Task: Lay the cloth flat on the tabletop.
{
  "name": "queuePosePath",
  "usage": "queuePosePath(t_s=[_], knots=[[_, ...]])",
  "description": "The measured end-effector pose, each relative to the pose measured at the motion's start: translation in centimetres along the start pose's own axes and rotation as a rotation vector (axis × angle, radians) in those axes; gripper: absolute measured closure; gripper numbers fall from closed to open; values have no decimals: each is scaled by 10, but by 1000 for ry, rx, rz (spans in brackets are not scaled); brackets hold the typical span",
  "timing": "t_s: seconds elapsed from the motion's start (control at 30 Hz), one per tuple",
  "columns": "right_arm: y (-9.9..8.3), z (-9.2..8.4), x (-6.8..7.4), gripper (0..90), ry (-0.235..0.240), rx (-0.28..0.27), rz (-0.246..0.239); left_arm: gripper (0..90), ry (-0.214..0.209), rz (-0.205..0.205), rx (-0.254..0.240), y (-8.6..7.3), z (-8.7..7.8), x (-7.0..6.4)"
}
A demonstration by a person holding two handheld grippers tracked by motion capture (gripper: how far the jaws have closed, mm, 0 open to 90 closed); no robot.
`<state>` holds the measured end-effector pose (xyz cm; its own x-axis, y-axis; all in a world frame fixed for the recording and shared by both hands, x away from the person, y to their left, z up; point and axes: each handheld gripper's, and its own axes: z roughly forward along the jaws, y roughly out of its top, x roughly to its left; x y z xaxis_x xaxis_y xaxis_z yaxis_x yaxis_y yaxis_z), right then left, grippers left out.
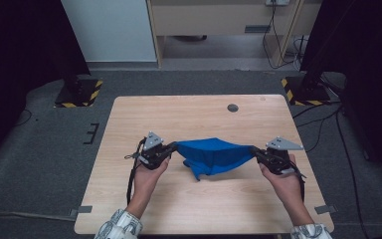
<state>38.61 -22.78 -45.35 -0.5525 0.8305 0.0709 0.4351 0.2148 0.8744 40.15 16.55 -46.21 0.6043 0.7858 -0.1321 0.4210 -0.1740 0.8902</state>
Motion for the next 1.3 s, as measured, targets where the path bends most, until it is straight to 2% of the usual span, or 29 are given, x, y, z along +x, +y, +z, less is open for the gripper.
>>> queuePosePath(t_s=[0.33, 0.47, 0.7, 1.07, 1.3], knots=[[2, -4, 1, 885, -1, 5, -14, 860, 6, 25, -4, 3, -10, -4], [7, -10, 4, 885, 4, -7, -22, 860, -4, 10, -19, 2, -14, -6], [13, -22, 4, 885, 8, -32, -21, 860, 6, 38, -20, 6, -22, -13], [16, -26, 8, 885, 15, -56, -17, 860, 14, 61, -19, 13, -29, -22], [18, -39, 14, 885, 39, -78, -31, 862, 16, 66, -39, 18, -50, -26]])
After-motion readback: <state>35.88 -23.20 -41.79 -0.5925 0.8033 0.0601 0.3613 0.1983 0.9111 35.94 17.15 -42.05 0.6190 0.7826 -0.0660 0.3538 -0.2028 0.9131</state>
